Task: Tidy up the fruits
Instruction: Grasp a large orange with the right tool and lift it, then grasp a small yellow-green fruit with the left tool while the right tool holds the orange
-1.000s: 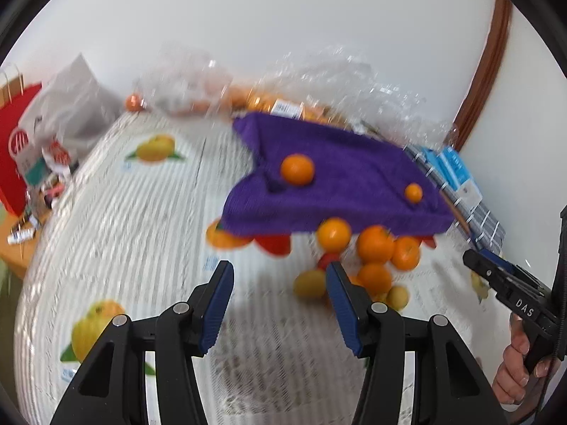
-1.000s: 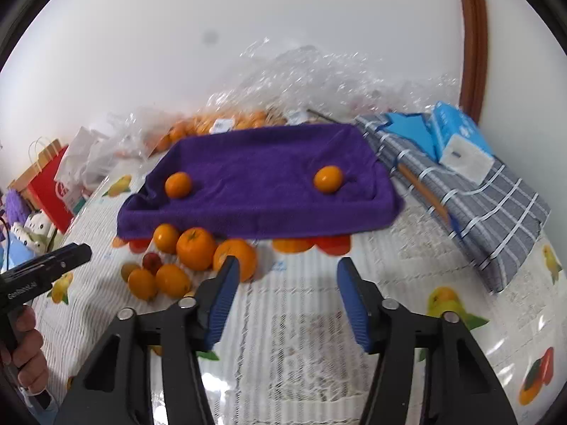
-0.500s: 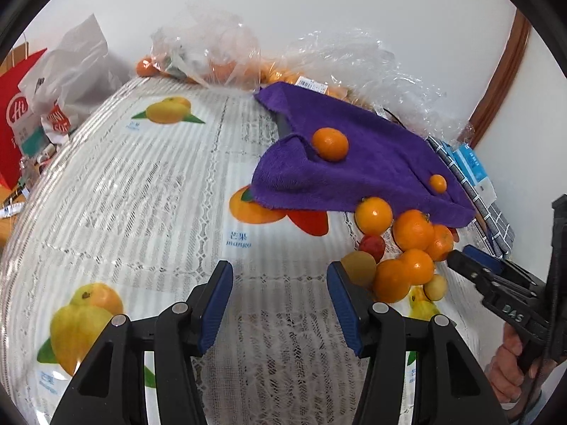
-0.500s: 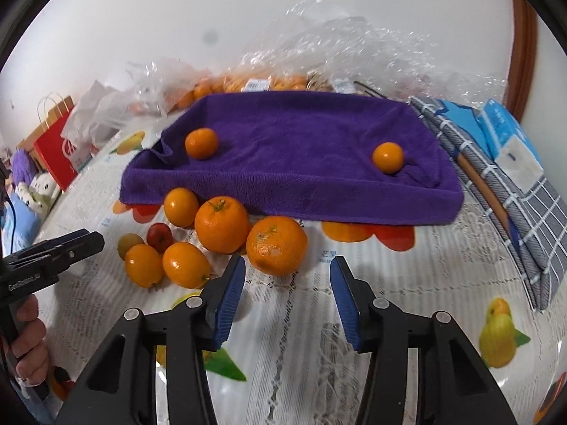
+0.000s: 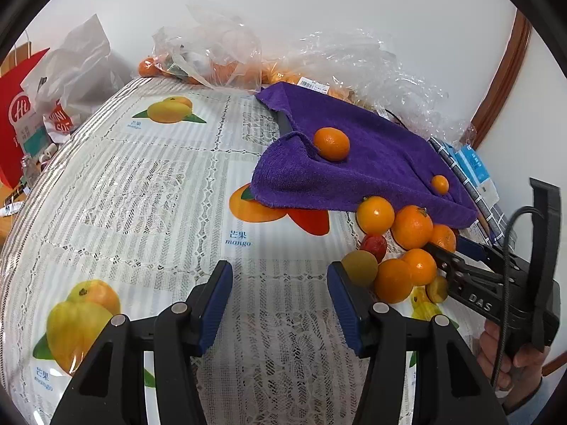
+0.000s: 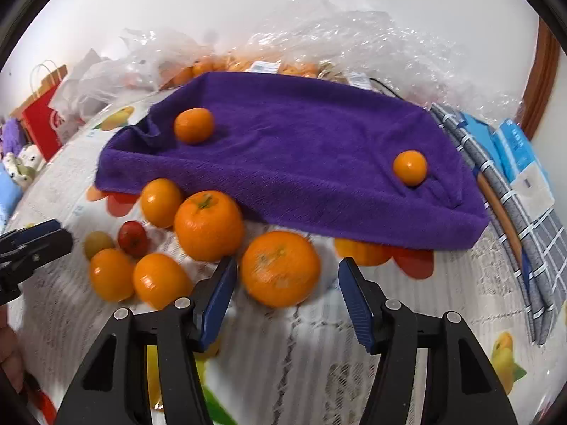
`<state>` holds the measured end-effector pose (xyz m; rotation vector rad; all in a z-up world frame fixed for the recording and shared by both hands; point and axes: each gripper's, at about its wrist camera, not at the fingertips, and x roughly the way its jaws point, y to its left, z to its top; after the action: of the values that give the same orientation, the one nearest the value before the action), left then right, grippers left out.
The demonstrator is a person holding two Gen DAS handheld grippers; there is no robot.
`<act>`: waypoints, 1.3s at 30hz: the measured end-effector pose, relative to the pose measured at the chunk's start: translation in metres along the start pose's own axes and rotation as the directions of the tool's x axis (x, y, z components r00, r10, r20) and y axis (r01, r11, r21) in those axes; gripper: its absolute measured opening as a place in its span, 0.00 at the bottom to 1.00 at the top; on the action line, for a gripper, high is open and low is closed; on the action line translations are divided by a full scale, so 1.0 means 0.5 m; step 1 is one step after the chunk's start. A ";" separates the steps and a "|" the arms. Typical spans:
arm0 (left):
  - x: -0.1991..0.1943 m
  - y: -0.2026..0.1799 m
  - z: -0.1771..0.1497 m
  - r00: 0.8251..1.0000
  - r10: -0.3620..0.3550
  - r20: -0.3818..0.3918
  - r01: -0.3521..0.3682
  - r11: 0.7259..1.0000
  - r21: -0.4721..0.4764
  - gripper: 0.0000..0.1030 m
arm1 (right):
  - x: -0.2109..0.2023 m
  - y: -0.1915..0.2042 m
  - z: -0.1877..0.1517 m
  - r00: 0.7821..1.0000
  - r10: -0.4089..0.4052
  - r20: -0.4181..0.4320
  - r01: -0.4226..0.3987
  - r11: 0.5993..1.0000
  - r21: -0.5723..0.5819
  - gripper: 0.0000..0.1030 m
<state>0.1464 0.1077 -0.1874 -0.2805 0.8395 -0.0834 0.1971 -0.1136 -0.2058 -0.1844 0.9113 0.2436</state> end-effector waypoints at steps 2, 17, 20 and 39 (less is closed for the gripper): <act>0.000 0.002 0.001 1.000 -0.013 -0.001 0.013 1.000 -0.007 0.52 | 0.006 -0.005 0.003 1.000 0.018 -0.003 -0.018 1.000 0.003 0.47; 0.004 -0.030 0.015 0.983 -0.183 -0.034 0.182 0.983 -0.011 0.42 | -0.062 -0.102 -0.064 0.998 0.027 0.056 -0.033 0.994 0.105 0.41; 0.013 -0.031 0.027 0.979 -0.199 -0.050 0.198 0.979 -0.041 0.41 | -0.074 -0.120 -0.081 0.998 0.005 0.056 -0.011 0.994 0.105 0.41; 0.014 -0.012 0.030 0.984 -0.165 -0.063 0.159 0.984 -0.083 0.25 | -0.082 -0.167 -0.105 0.998 0.039 0.058 -0.050 0.978 0.202 0.41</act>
<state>0.1624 0.1036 -0.1815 -0.4214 0.8895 -0.2140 0.1570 -0.2126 -0.1998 0.0313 0.8811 0.1943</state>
